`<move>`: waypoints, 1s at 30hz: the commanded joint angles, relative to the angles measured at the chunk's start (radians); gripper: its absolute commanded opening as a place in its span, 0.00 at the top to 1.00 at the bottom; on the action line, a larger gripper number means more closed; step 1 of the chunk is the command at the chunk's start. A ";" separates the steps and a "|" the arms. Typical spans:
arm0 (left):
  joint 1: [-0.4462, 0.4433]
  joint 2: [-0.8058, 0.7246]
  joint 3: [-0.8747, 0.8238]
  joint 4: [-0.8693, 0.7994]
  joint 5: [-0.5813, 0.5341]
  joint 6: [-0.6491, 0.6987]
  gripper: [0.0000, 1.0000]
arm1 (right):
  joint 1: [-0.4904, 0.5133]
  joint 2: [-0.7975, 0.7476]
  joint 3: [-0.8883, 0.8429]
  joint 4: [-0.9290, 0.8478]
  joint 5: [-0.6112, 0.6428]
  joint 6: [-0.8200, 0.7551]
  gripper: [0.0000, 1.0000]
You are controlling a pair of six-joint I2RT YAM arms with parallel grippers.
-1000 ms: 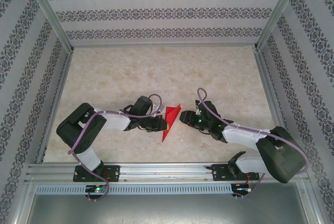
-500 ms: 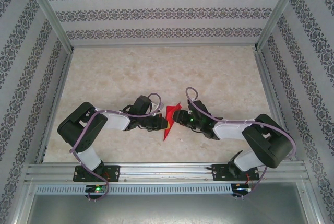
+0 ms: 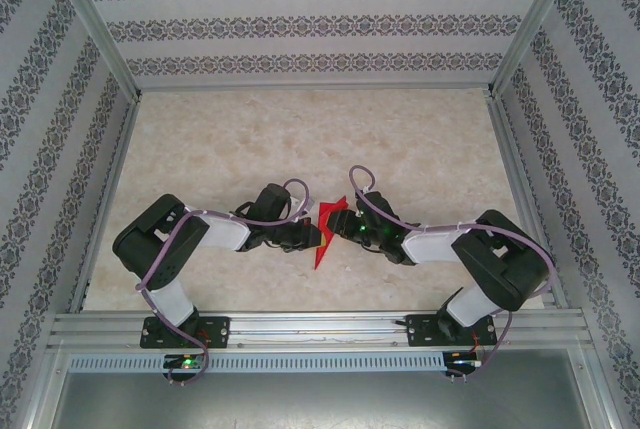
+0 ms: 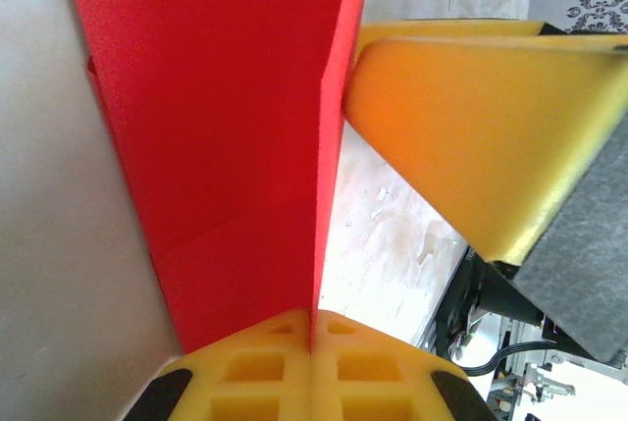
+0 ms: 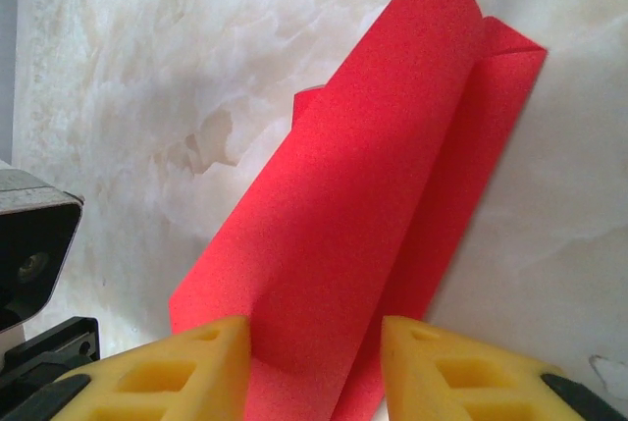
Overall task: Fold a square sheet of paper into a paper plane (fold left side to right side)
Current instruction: Fold the wing for the fifth time at the center of the table.
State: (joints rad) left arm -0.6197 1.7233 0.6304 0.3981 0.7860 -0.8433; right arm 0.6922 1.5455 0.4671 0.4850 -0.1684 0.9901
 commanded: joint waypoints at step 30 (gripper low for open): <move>0.017 -0.034 -0.017 -0.030 -0.034 0.032 0.77 | 0.019 0.139 0.073 -0.102 0.029 0.042 0.67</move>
State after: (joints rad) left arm -0.6193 1.7317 0.6178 0.3992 0.7734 -0.8406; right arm 0.6922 1.6196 0.5301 0.4381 -0.1589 1.0233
